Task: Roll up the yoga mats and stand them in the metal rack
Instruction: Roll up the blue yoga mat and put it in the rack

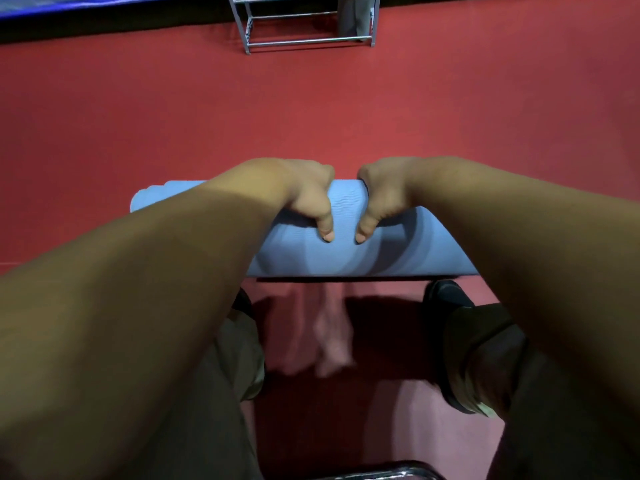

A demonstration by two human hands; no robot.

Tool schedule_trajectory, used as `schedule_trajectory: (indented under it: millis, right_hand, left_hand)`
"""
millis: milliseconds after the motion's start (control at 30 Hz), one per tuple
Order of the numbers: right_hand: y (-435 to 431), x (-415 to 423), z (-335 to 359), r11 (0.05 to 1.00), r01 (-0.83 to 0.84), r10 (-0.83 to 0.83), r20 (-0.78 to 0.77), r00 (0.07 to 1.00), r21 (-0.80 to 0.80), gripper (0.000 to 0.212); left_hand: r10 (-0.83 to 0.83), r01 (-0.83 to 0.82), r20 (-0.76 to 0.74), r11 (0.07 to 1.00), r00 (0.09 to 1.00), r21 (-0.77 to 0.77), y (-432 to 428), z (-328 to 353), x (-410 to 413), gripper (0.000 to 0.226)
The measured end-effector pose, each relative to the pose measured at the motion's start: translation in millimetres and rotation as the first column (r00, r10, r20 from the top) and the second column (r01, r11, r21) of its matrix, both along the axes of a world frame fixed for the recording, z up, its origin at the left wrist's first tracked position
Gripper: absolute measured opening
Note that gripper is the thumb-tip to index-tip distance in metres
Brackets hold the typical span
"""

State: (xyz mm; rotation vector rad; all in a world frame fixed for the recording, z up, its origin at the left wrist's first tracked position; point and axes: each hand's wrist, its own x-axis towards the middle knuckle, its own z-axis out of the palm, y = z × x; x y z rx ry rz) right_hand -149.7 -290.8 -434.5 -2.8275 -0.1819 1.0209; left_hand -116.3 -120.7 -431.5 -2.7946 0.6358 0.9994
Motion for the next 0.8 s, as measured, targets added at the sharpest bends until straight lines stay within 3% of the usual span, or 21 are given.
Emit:
schedule_trajectory:
  millis: [200,333,467,667,800]
  right_hand:
    - [-4,-1,-3,0.996,0.08,-0.079,-0.056,0.995,0.028,0.079]
    - [-4,-1,-1,0.992,0.108,-0.105,-0.059,0.993,0.059,0.083]
    - [-1,-1,2,0.995,0.056,-0.053,-0.038,0.998,0.087,0.079]
    - [0,1,4,0.998,-0.051,0.05,-0.018,0.999,-0.03,0.127]
    - [1,0,4,0.996,-0.051,0.052,0.017,0.999,-0.074,0.122]
  left_hand:
    - [-0.179,0.159,0.121,0.974,0.976,0.161,-13,-3,-14,0.126]
    - [-0.181,0.17,0.163,0.982,0.97,0.077,-10,2,-12,0.107]
    - [-0.11,0.104,0.108,0.993,0.988,0.056,-3,11,-6,0.093]
    - [0.04,-0.041,0.018,0.999,0.999,0.022,5,11,0,0.084]
    - [0.028,-0.028,0.017,0.999,0.999,0.036,1,12,-1,0.087]
